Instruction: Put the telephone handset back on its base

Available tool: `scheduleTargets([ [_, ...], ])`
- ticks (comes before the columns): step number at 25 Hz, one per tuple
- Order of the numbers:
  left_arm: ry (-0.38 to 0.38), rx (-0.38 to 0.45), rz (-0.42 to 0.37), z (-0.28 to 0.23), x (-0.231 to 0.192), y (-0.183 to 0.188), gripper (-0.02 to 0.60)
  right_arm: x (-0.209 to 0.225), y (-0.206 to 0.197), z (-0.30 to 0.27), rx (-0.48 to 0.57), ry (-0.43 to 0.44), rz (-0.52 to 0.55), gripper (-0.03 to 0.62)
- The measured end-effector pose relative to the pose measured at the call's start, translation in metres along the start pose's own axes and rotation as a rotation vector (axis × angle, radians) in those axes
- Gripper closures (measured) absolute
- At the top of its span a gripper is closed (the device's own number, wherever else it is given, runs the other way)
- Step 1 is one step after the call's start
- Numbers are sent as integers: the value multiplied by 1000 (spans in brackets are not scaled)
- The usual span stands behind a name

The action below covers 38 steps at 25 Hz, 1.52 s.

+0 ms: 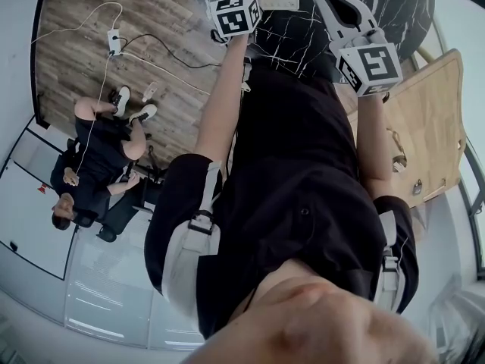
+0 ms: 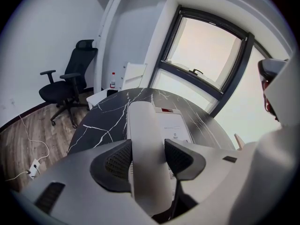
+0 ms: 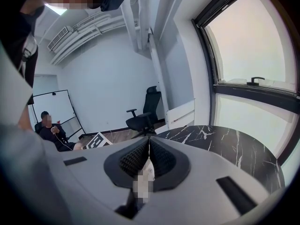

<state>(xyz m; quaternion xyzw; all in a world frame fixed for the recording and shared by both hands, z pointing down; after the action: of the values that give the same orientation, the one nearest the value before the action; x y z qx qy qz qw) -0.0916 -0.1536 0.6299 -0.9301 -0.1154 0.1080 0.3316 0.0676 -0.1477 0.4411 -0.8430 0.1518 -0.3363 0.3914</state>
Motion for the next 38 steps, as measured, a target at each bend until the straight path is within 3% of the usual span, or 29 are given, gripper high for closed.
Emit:
scheduleTargets([
  [16,28,-43,-62,-1,4,0,342,-1,0,3,14,-12,-10,563],
  [38,25,24,-94,29,4,6,351,-22,-2,23,48,-36,-13,563],
])
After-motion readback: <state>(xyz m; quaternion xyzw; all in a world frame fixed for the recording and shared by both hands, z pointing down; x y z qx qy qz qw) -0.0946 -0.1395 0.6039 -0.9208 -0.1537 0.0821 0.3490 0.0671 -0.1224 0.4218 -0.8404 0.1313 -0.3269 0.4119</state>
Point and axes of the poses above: the fingertips, and each gripper's own axes: z backward along the fingers, x to its right, y out of its top, the point moved 3 cm from there along z, backward along the fingers, and after that the axes turned 15 degrees about -z, right-handed, at the moved point
